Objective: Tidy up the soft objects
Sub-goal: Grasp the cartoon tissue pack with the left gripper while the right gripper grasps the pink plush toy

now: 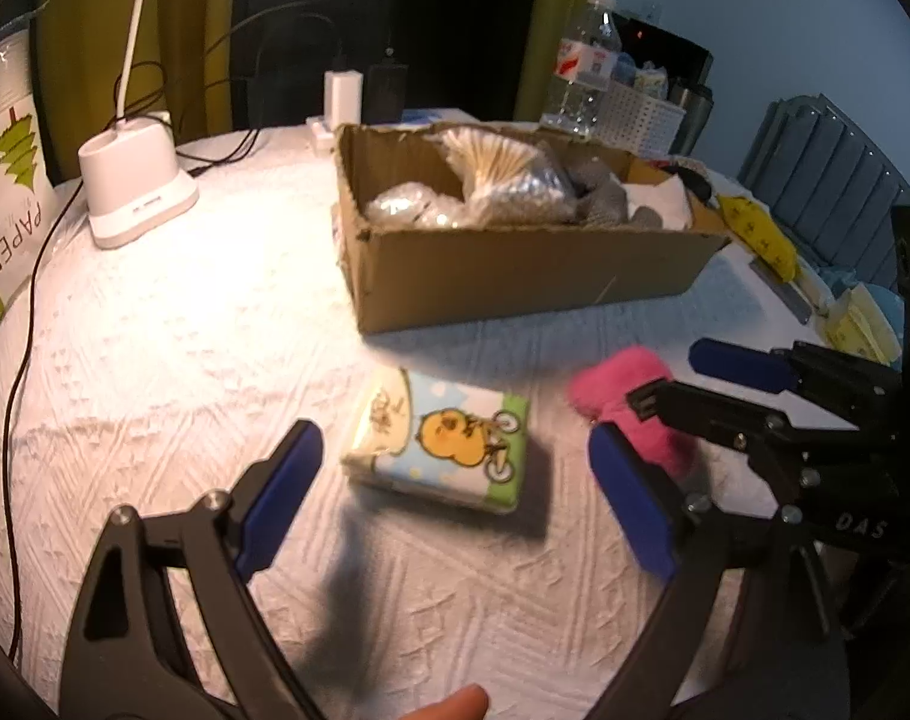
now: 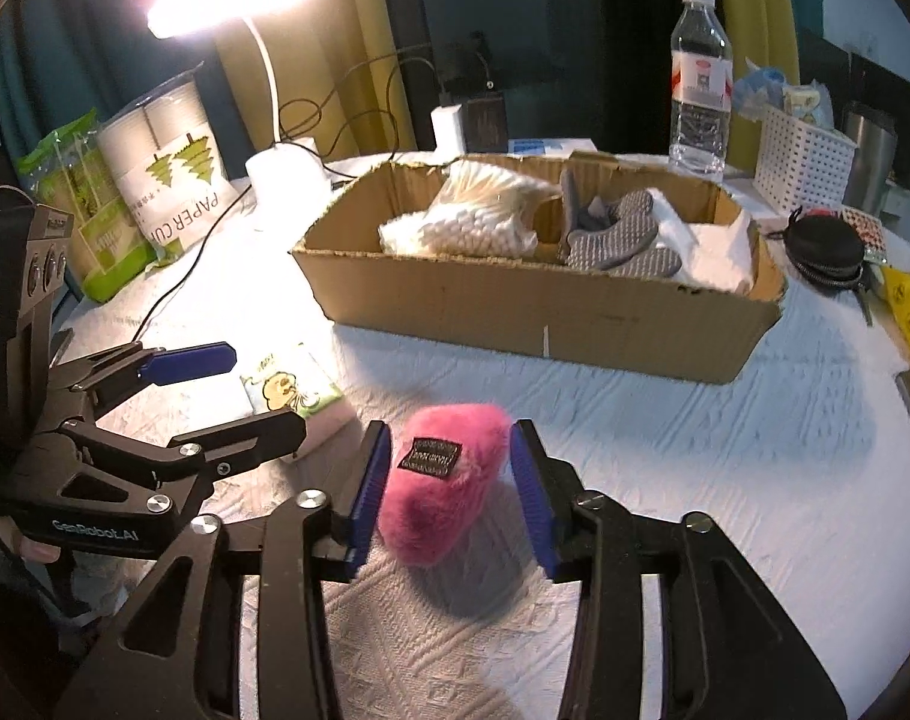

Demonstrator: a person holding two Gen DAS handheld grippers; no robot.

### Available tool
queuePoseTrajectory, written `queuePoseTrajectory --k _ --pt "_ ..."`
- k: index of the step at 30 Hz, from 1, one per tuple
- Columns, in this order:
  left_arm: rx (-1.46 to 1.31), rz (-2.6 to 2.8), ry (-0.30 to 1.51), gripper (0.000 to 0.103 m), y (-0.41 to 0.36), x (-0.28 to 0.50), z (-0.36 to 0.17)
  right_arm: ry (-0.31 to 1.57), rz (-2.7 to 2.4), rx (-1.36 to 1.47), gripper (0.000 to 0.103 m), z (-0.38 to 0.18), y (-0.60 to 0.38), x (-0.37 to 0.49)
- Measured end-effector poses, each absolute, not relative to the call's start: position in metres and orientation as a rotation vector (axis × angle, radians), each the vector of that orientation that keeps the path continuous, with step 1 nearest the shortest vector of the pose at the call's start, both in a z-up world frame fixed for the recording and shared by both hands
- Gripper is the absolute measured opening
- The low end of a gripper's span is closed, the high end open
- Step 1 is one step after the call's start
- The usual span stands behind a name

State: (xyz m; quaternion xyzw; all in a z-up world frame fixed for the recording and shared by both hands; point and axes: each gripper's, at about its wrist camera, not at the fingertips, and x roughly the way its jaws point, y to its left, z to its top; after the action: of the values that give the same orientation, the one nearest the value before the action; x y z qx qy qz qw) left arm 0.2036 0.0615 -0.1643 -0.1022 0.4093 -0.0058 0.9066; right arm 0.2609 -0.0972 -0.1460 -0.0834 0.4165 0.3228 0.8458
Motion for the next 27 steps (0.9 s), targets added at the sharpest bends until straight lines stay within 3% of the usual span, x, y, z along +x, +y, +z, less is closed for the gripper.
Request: queuePoseTrajectory --k 13,15,17,18,27 --pt "-0.192 -0.014 0.878 0.09 0.064 0.211 -0.177 0.954 0.676 -0.196 0.055 -0.167 -0.084 0.268" --pt "-0.188 -0.022 0.877 0.085 0.063 0.21 -0.177 0.958 0.678 -0.197 0.054 -0.168 -0.083 0.269" --pt "-0.173 -0.025 0.882 0.07 0.06 0.21 -0.177 0.959 0.687 -0.2 0.054 -0.169 -0.083 0.268" --pt "-0.167 -0.029 0.883 0.068 0.059 0.21 -0.177 0.957 0.689 -0.203 0.049 -0.168 -0.084 0.267" --pt "-0.112 -0.08 0.865 0.068 0.04 0.208 -0.167 0.914 0.697 -0.185 0.042 -0.156 -0.094 0.264"
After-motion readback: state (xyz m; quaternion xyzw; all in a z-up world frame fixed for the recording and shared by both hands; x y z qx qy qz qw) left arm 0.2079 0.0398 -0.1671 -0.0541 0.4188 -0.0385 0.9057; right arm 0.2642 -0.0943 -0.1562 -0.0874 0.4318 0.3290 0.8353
